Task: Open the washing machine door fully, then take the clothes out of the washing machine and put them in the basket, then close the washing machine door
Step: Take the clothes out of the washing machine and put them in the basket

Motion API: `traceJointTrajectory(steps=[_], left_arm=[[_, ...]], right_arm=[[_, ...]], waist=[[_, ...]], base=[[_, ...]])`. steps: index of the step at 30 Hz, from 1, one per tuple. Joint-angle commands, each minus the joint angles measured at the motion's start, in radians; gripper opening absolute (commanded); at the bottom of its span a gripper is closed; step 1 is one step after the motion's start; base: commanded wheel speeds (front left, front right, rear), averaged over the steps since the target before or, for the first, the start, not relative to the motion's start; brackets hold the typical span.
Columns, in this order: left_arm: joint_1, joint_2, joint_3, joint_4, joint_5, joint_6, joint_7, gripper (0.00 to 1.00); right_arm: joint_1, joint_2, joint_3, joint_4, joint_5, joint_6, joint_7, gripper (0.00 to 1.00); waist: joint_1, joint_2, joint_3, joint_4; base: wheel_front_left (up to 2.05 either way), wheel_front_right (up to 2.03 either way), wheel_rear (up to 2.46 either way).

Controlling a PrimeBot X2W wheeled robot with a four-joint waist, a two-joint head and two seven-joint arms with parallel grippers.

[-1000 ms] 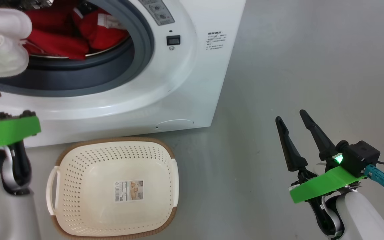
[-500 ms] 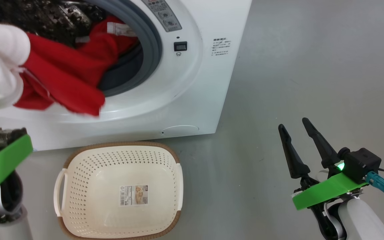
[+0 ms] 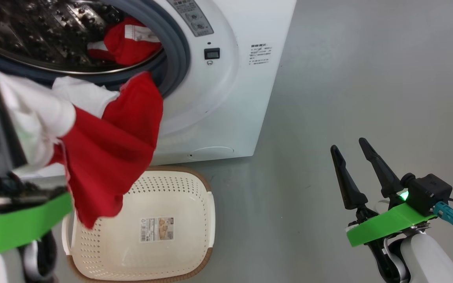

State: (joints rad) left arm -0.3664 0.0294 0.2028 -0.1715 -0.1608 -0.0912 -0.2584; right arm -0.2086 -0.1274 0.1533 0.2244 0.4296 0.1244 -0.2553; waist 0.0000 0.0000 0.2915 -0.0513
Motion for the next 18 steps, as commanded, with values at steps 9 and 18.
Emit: traceJointTrajectory(steps=[9, 18], left_arm=[[0.108, 0.021, -0.025, 0.138, -0.044, 0.054, -0.003, 0.00], [0.130, 0.021, -0.039, 0.367, -0.046, 0.053, -0.003, 0.00]], right_arm=[[-0.006, -0.013, 0.025, -0.028, -0.004, 0.006, -0.006, 1.00], [-0.021, -0.014, 0.032, -0.031, -0.004, 0.006, -0.006, 1.00]], waist=[[0.0000, 0.0000, 0.026, -0.005], [0.0000, 0.0000, 0.060, -0.012]], base=[[0.00, 0.00, 0.00], [0.00, 0.00, 0.00]])
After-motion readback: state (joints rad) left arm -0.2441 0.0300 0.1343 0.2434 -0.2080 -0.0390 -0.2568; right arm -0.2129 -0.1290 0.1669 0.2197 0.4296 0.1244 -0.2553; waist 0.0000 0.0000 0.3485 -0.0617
